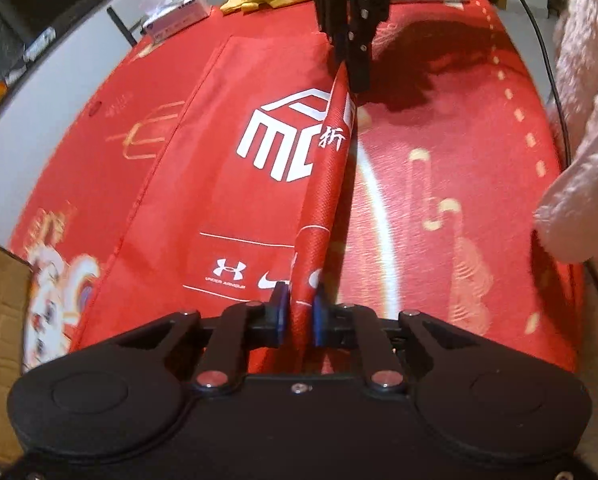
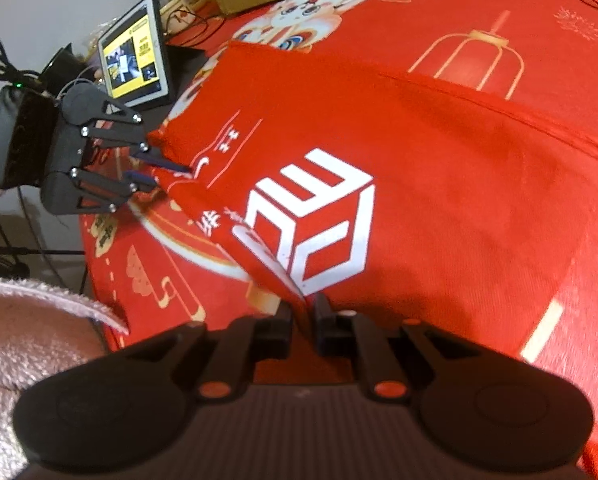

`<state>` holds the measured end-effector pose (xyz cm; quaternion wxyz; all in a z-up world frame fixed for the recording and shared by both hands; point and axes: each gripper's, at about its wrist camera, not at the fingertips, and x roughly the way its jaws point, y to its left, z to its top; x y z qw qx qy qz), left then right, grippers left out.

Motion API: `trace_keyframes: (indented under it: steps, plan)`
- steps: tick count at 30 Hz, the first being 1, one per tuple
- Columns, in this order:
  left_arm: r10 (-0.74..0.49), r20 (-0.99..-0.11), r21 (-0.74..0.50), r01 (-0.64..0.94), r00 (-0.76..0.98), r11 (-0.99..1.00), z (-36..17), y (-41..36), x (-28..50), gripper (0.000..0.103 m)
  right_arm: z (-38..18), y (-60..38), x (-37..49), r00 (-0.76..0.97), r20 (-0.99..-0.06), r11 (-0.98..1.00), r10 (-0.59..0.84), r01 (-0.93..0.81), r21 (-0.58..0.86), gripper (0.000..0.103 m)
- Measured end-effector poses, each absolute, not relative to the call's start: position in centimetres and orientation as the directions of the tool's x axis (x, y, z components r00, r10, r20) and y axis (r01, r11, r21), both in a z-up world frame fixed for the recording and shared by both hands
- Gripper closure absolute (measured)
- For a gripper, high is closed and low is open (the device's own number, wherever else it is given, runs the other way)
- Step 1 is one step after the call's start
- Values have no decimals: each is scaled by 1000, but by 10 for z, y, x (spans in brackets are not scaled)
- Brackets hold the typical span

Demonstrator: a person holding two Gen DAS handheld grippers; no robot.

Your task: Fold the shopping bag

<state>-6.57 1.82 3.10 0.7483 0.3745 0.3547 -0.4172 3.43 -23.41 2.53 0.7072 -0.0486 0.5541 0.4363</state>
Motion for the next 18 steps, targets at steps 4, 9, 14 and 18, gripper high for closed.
trace_keyframes:
  steps: [4, 9, 14, 18]
  plan:
    - [-406, -863, 120, 903, 301, 414, 39, 22, -69, 91, 27, -236, 17, 19, -831, 604, 556, -696, 388, 92]
    - [-473, -862, -71, 880, 182, 469, 44, 30, -70, 91, 33, -233, -7, 55, -851, 561, 523, -773, 295, 90]
    - [-536, -836, -254, 781, 120, 570, 35, 44, -55, 90, 29, -246, 2, 30, -831, 638, 555, -656, 402, 87]
    - [-584, -806, -377, 683, 91, 626, 31, 58, -44, 89, 20, -260, 17, -10, -786, 669, 618, -519, 532, 87]
